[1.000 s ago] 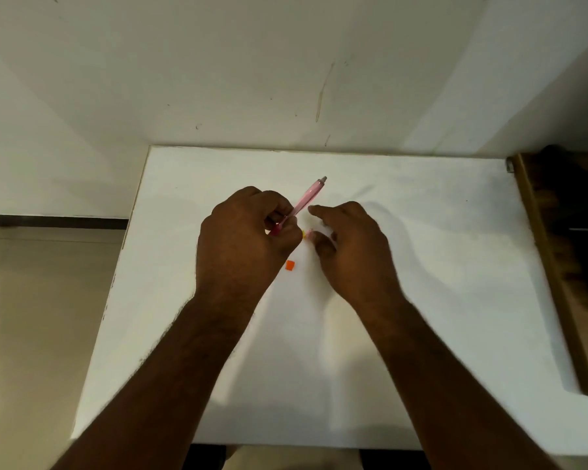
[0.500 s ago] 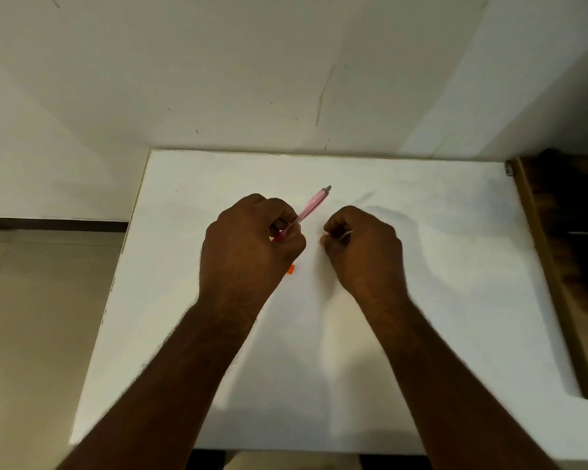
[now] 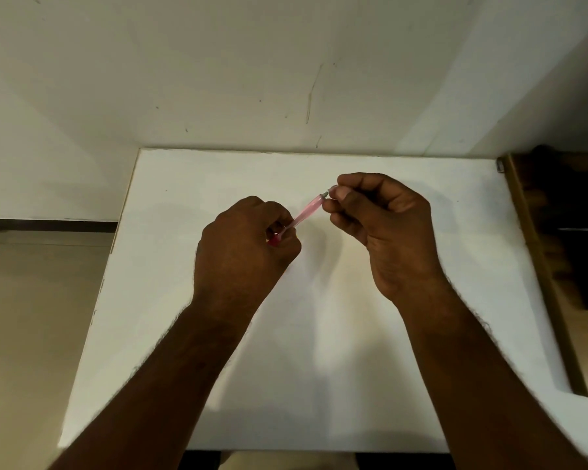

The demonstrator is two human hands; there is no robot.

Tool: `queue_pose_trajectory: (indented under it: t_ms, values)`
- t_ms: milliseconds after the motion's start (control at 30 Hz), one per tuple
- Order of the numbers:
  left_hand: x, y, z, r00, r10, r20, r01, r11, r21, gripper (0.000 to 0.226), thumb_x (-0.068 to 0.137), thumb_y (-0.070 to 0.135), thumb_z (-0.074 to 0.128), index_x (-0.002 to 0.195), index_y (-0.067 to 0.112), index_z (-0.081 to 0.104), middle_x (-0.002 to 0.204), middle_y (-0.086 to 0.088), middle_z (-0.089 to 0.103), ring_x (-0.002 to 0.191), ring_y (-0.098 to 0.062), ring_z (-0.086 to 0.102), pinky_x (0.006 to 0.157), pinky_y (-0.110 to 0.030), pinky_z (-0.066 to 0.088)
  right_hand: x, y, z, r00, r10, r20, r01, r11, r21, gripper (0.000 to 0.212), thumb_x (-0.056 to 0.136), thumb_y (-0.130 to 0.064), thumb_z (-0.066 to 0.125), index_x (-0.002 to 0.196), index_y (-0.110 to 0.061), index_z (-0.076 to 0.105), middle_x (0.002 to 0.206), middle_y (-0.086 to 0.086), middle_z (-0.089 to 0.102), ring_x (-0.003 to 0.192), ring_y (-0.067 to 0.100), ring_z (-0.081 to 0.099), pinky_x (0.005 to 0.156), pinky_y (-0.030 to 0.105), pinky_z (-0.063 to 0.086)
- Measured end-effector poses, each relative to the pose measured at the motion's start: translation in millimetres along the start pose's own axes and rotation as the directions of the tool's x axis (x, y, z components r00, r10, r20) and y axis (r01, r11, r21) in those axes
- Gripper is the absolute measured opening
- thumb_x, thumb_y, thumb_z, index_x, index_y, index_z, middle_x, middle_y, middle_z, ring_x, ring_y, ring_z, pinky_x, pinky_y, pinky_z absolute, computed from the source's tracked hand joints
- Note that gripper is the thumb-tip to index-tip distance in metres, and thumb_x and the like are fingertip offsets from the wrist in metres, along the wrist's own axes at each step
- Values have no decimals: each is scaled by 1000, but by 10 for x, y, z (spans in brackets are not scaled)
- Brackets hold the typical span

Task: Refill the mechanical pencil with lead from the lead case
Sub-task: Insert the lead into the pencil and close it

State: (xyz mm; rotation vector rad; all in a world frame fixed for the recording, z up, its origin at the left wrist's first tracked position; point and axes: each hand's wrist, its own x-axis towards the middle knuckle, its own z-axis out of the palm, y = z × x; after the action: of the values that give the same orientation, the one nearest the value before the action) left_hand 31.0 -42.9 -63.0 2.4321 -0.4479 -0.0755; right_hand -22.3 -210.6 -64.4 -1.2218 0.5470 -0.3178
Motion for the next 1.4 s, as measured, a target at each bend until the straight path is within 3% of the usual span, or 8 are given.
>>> queue_pose_trajectory:
  t_ms: [333, 700, 900, 1067, 1167, 1267, 1400]
  values:
    - [-2, -1, -10, 999, 47, -12, -47, 998, 51, 8, 79, 27, 68, 84, 26, 73, 79, 5, 67, 73, -18, 65, 65, -37, 53, 3, 31, 20, 996, -84, -8, 83, 994, -73, 11, 91, -3, 73, 101, -7, 76, 92, 11, 79, 85, 30, 79, 74, 31, 61]
    - [-3, 14, -13, 998, 68, 10, -69, 991, 116, 8, 81, 28, 66, 84, 25, 73, 80, 4, 66, 73, -19, 63, 64, -36, 52, 15, 90, 1, 981, -189, 50, 196, 944, -265, 12, 89, -9, 73, 95, -19, 77, 88, 0, 79, 81, 23, 80, 72, 32, 62]
    - [-21, 10, -3, 996, 89, 30, -92, 983, 158, 9, 82, 29, 64, 84, 25, 72, 80, 4, 64, 71, -18, 62, 61, -33, 49, 30, 100, -18, 975, -213, 69, 224, 908, -354, 11, 88, -13, 74, 95, -21, 78, 87, -1, 80, 81, 22, 79, 77, 42, 64]
    - [-41, 37, 5, 994, 100, 44, -106, 982, 156, 10, 84, 30, 63, 83, 24, 71, 80, 3, 65, 71, -19, 63, 64, -39, 52, 33, 89, -35, 977, -199, 83, 215, 881, -422, 11, 88, -12, 75, 96, -19, 79, 87, -3, 80, 79, 22, 79, 79, 47, 64]
    - [-42, 63, 14, 995, 91, 47, -96, 988, 117, 10, 82, 30, 64, 84, 24, 72, 79, 4, 66, 71, -18, 64, 65, -40, 53, 25, 64, -39, 980, -185, 75, 200, 901, -385, 14, 90, -10, 74, 101, -17, 78, 90, -2, 79, 81, 23, 79, 78, 46, 64]
    - [-39, 110, 19, 997, 72, 27, -71, 997, -16, 13, 79, 30, 65, 86, 24, 74, 76, 6, 68, 70, -14, 65, 67, -38, 54, -2, 37, -12, 988, -111, 104, 134, 961, -240, 31, 91, -7, 73, 119, -19, 73, 95, 4, 79, 88, 24, 78, 76, 37, 62]
    - [-33, 117, 44, 990, 61, 125, -34, 977, -208, 19, 80, 29, 60, 83, 21, 77, 69, 3, 71, 66, -13, 66, 68, -33, 56, -18, 25, 13, 991, -5, 131, 33, 976, -214, 45, 90, -10, 77, 133, -20, 65, 94, 8, 82, 93, 22, 79, 72, 28, 60]
